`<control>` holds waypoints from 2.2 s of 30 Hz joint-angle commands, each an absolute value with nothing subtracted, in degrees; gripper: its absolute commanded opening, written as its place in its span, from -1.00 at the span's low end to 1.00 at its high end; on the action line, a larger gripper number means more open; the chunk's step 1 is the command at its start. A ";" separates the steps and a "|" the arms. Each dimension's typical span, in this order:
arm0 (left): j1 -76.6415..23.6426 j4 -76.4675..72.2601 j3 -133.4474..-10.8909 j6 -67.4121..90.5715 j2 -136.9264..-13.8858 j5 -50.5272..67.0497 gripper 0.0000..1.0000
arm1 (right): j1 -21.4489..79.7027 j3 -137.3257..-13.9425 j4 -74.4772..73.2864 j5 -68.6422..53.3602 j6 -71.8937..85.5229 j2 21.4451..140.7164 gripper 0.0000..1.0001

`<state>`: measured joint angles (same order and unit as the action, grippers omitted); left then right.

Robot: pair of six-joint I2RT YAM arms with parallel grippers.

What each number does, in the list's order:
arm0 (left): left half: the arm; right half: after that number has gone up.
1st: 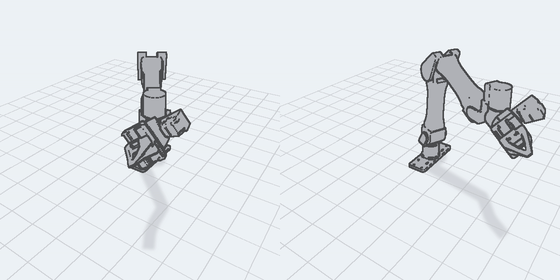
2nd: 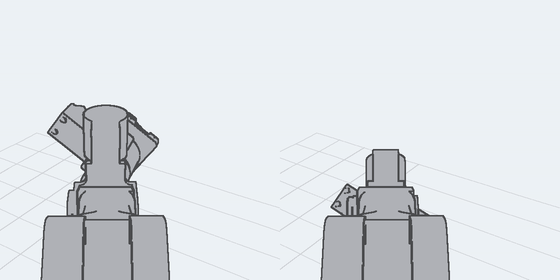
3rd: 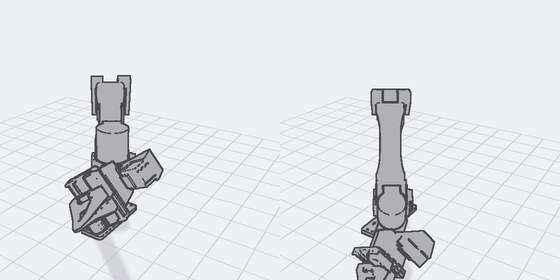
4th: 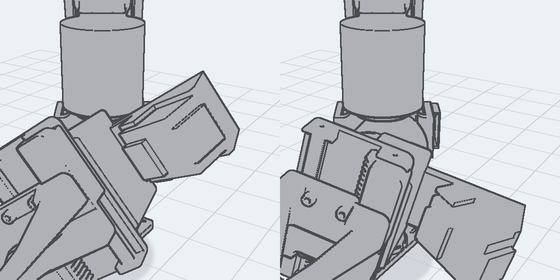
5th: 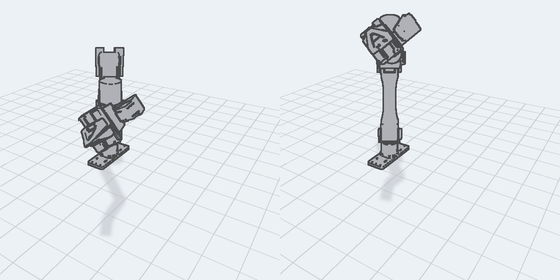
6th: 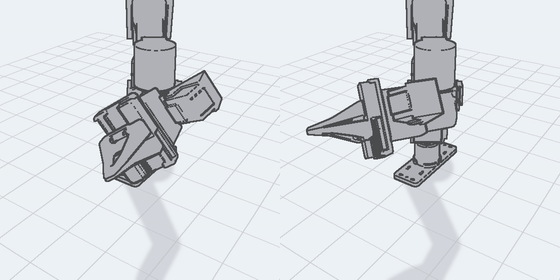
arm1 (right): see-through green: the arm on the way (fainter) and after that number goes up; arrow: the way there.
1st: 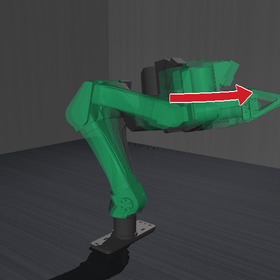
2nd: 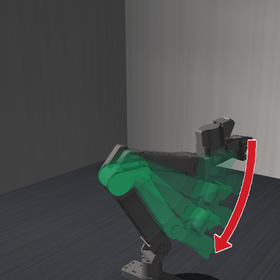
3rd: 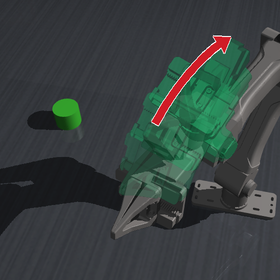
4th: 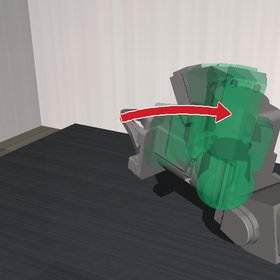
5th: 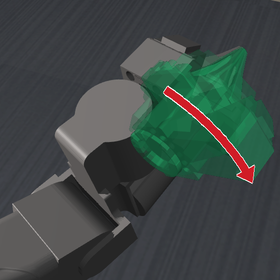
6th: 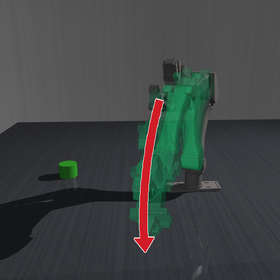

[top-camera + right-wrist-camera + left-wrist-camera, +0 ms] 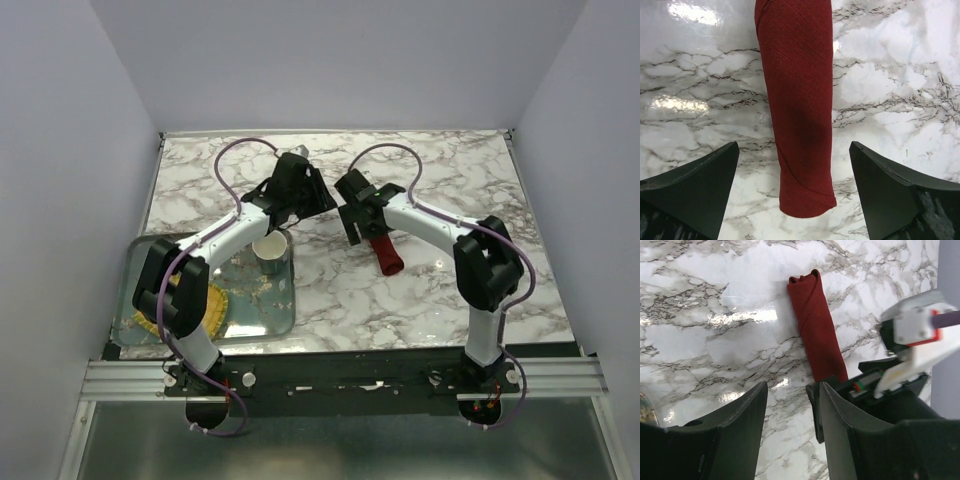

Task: Fold the napkin, place the utensils inside, and roll it up
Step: Roll the napkin with the utensil

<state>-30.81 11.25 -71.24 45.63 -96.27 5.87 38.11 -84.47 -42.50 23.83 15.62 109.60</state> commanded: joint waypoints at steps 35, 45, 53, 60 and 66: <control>-27.25 7.12 -65.22 47.28 -88.68 7.12 0.06 | 38.85 -83.32 -39.55 34.37 14.68 120.15 1.00; -25.67 7.56 -65.56 47.20 -88.77 5.36 0.04 | 38.06 -80.69 -36.21 25.05 14.23 118.65 1.00; -23.64 8.52 -66.18 46.49 -88.77 6.15 0.04 | 37.79 -79.37 -35.24 24.70 14.06 118.04 1.00; -23.29 7.91 -66.01 46.76 -88.95 6.94 0.05 | 37.79 -78.66 -35.07 23.46 14.14 117.86 1.00; -23.29 7.65 -66.01 46.76 -88.95 7.12 0.05 | 37.79 -77.34 -34.45 25.66 13.71 116.63 0.91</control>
